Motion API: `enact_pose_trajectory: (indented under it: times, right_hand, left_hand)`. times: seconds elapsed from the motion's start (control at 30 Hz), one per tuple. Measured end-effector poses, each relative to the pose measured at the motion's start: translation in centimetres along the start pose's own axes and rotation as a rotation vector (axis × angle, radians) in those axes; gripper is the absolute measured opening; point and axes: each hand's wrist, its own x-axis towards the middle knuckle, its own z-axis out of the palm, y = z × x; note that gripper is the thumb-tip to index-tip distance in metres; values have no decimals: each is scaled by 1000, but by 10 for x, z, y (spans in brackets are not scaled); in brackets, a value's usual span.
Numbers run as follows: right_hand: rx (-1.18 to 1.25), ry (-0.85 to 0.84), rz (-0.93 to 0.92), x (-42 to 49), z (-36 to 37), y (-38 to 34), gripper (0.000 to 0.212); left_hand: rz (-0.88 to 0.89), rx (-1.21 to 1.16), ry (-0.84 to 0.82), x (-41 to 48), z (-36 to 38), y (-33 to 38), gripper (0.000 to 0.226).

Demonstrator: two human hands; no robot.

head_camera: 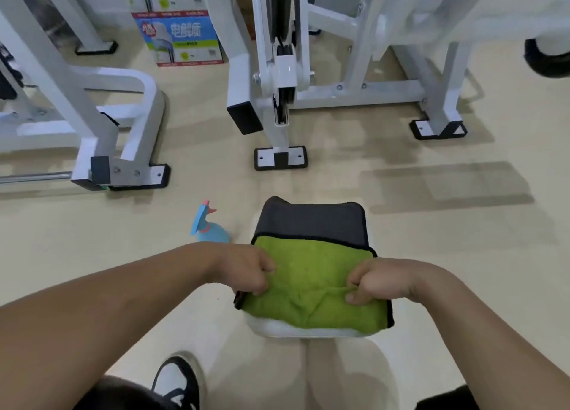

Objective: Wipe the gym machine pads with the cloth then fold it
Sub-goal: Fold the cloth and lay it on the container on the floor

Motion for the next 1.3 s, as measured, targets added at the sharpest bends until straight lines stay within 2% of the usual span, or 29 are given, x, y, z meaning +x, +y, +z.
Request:
enact_pose_trajectory:
  times: [0.17,0.3,0.43,0.5,0.57,0.63,0.7,0.8,0.9,1.0,1.07,1.2,1.3]
  right_hand:
    - [26,-146,4,-20,-4,2,47]
    - [28,-141,-4,-24,-4,2,18]
    - [150,-27,-46,-21,-23,2,28]
    - [234,125,-110,-18,-32,6,28]
    - [291,350,-166,-9,-38,9,22]
    - [344,548,-210,4,-41,7,22]
    - [362,671,-250,18,-43,2,23]
    - [364,817,-243,39,-45,-2,16]
    - [348,900,-194,63,-40,-2,10]
    - [205,854,-118,84,-37,-2,40]
    - [110,845,-71,90,-40,-2,47]
    - [45,938,-101,90,-43,-3,18]
    - [2,954,-145,88,-43,-4,18]
  left_hand:
    - [-66,-172,-213,-10,23,21,11]
    - [-81,-280,-202,-18,21,20,15]
    - [-46,-397,-29,-25,-3,8,20]
    - [-19,-506,147,-25,-13,1,20]
    - [12,-587,317,-19,-17,-8,17]
    - [50,-561,481,-10,-21,-15,17]
    - [73,-504,601,0,-23,-18,22]
    - [87,-483,680,14,-27,-16,33]
    - [77,-366,662,31,-30,-11,39]
    - [54,-195,556,48,-33,-6,54]
    - [25,-87,498,56,-37,-6,56]
    - [0,48,503,50,-43,-9,35]
    - [31,-22,514,41,-41,-9,15]
